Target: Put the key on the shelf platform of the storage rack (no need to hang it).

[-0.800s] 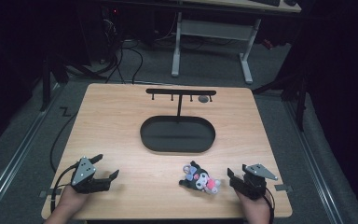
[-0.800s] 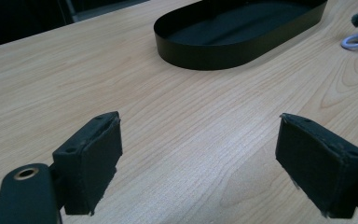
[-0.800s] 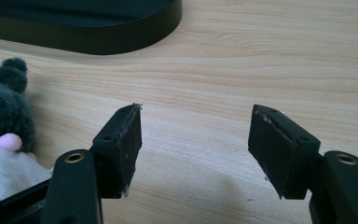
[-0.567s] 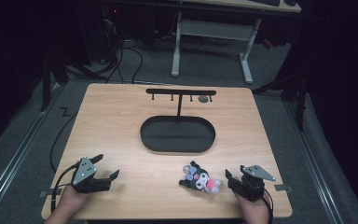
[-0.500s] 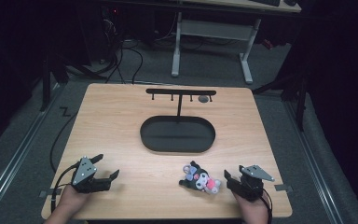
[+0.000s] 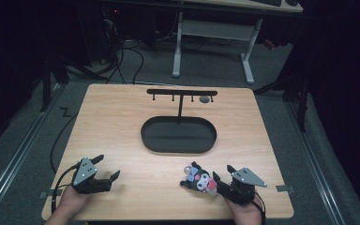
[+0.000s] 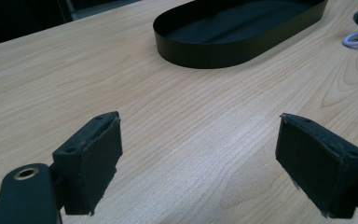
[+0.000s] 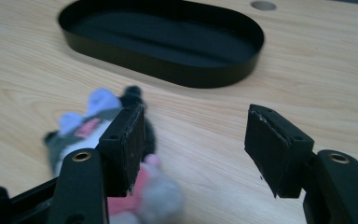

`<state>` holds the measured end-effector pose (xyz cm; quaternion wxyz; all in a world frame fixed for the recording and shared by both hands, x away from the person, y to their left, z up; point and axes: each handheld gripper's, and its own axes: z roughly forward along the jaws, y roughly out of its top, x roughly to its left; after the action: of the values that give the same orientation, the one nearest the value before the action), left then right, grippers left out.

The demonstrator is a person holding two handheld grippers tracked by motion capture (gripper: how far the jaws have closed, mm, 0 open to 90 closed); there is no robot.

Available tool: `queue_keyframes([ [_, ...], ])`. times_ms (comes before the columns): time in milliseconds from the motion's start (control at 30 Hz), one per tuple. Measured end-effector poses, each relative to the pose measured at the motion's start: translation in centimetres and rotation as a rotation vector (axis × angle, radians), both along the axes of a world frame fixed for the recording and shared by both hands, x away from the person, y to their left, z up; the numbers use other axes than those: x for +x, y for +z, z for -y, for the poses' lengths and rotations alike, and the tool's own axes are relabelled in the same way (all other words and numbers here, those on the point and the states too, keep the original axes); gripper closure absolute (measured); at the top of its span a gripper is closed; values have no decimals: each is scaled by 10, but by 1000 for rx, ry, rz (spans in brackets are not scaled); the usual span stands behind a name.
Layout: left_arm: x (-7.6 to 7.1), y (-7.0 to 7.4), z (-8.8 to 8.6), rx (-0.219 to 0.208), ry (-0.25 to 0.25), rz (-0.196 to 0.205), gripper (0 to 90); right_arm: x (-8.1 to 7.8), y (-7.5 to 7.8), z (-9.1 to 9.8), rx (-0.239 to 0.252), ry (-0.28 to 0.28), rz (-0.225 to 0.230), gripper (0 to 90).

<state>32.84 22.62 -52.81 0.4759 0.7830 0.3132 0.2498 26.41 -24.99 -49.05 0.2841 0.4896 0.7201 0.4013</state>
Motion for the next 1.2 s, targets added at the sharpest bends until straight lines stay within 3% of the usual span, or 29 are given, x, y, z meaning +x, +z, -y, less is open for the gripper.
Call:
queue_keyframes([
  [267,0,0,0,0,0,-2,155,-8,5,-24,6,82,10,405],
  [433,1,0,0,2,0,-5,154,-10,2,-35,8,124,-8,422],
  [600,1,0,1,4,1,-6,155,-10,-1,-43,41,162,-33,464],
  [767,1,0,1,4,1,-7,155,-10,-4,-53,37,212,-75,624],
  [933,1,0,1,4,1,-7,155,-13,-7,-63,-21,234,-65,900],
  [1200,1,0,1,4,1,-7,155,-12,-20,-80,-77,299,-130,900],
])
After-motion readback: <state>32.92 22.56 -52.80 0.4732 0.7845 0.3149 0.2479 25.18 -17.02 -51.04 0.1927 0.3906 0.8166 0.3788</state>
